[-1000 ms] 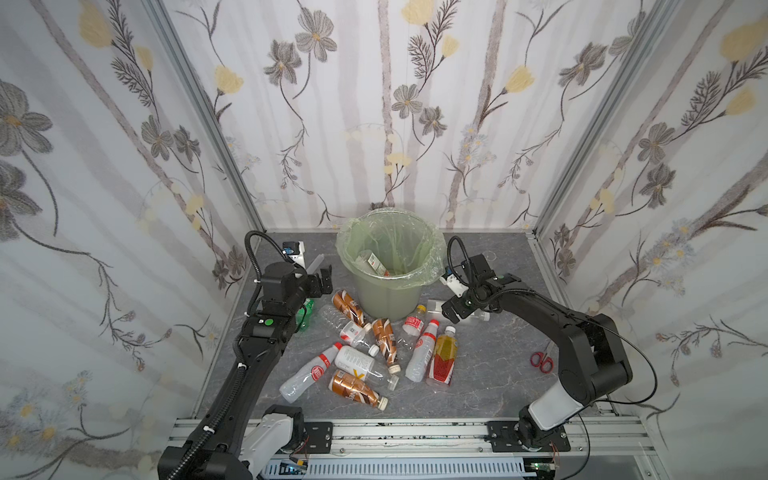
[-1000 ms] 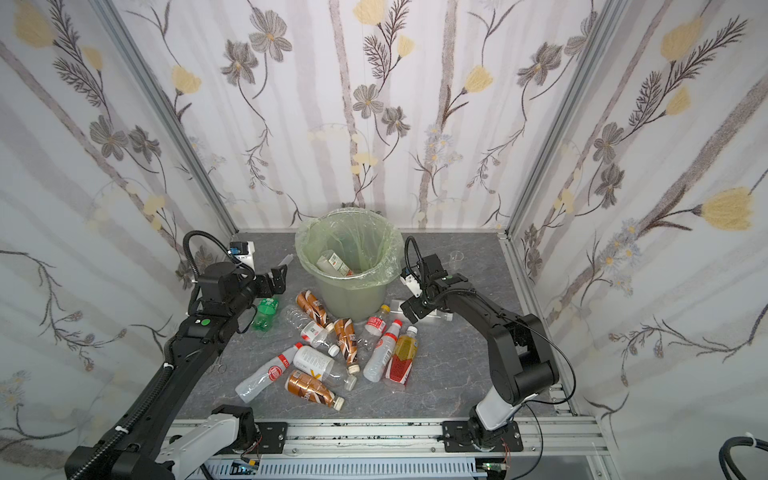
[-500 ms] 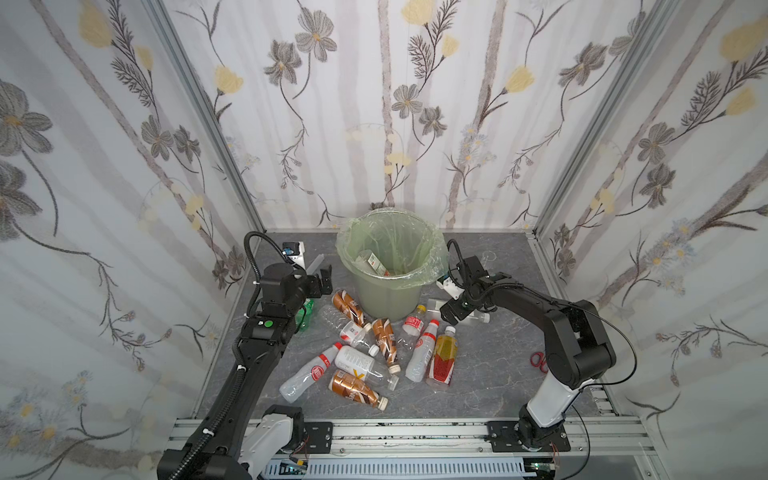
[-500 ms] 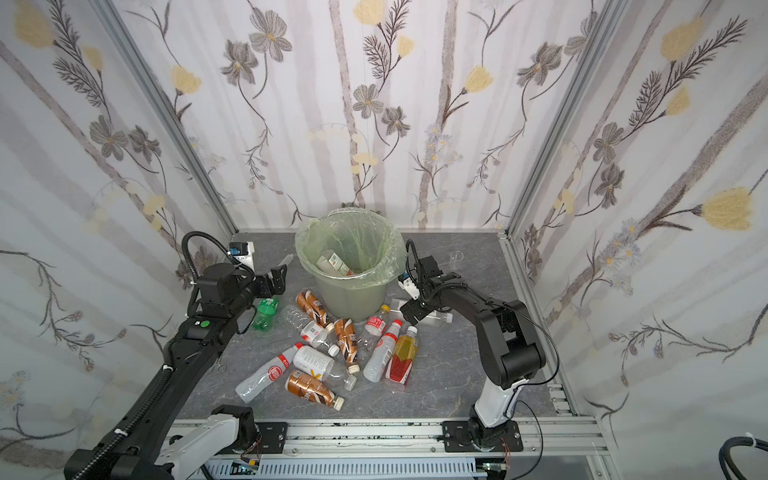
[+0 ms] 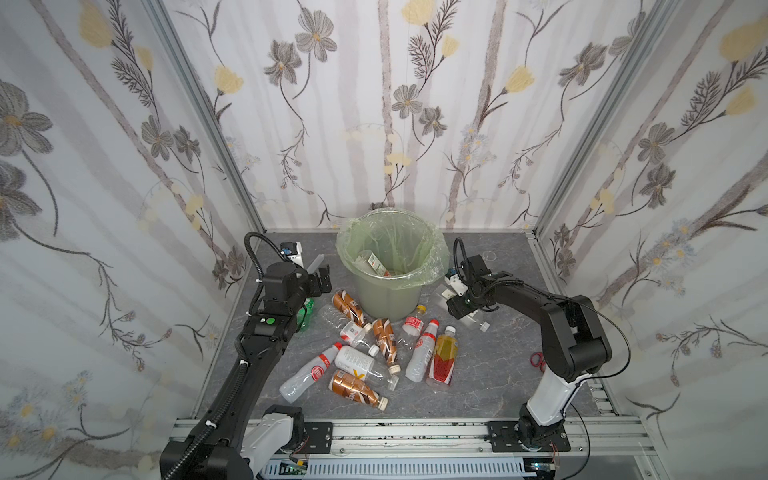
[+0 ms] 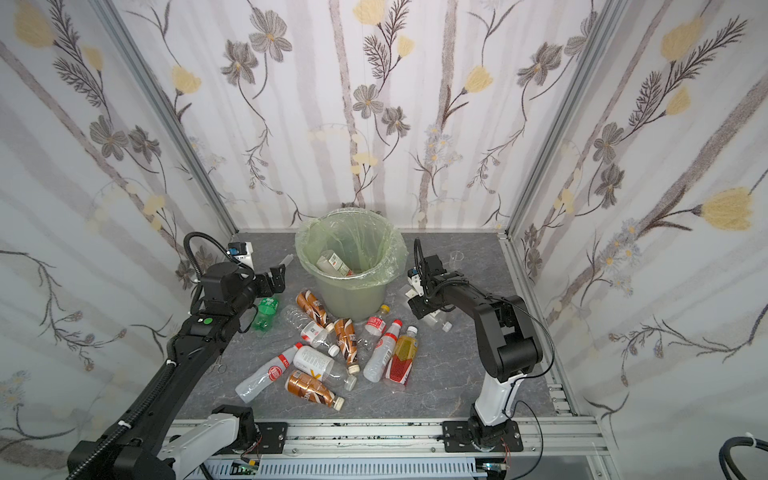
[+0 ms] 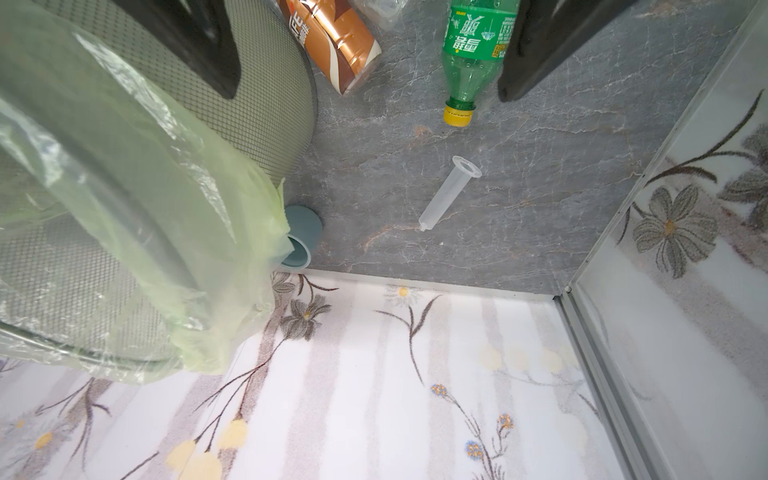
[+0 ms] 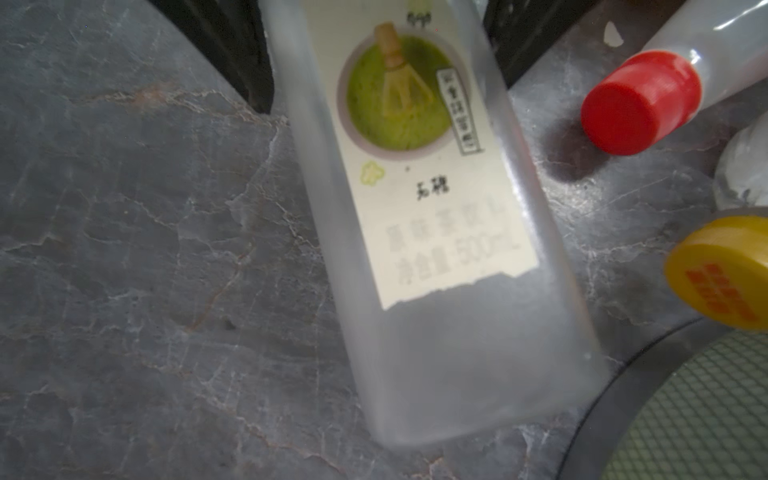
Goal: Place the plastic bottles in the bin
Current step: 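Lower the right gripper and grasp the frosted matcha-label bottle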
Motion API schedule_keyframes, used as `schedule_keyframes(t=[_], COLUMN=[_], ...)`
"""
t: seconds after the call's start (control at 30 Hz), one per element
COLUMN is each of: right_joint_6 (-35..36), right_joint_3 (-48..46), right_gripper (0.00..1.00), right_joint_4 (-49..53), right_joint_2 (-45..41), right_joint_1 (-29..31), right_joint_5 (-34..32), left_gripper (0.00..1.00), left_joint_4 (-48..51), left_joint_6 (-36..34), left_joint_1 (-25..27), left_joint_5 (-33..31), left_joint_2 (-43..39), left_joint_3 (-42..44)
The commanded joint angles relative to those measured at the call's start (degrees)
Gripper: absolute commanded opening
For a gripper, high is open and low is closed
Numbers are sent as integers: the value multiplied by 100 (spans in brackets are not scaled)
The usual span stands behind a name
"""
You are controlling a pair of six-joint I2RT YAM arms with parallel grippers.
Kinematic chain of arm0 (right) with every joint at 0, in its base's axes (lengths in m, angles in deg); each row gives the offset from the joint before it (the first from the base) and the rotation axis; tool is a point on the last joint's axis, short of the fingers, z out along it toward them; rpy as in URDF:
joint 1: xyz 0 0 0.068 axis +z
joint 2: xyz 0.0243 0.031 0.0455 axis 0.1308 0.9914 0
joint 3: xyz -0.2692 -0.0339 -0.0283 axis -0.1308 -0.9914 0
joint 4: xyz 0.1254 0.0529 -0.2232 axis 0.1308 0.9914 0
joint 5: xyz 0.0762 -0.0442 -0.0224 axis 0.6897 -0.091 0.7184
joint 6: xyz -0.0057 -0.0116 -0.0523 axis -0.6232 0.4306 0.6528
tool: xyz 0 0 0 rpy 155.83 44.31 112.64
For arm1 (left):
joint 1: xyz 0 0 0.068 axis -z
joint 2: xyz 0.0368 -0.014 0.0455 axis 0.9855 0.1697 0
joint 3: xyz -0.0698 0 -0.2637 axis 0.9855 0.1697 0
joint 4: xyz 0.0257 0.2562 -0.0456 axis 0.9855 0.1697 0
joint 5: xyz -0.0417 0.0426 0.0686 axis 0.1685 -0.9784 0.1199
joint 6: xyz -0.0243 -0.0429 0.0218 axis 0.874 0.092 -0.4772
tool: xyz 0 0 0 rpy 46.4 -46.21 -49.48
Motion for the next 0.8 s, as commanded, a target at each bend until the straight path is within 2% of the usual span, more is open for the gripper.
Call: schedule_keyframes(t=[0.0, 0.2, 0.37, 0.53, 0.77], right_joint_6=[-332, -495, -614, -657, -691], right_joint_3=[-11, -90, -57, 22, 83], right_gripper=[71, 65, 64, 75, 76], right_joint_4=[-232, -309, -316, -159, -248], right_joint_2=[-108, -420, -953, -1045, -503], right_joint_1=[-46, -94, -107, -106, -106], right_joint_5=[-117, -154, -114, -312, -362], left_gripper=[100, 100, 100, 100, 100], left_joint_4=[-113, 53, 350, 353, 383], left_joint_6=[361, 537, 732, 788, 789], left_joint_1=[-17, -30, -31, -31, -41], left_joint_5=[-181, -135, -225, -21, 190], left_joint_2=[43, 84, 295, 326, 333], left_joint_3=[-6, -104, -261, -252, -281])
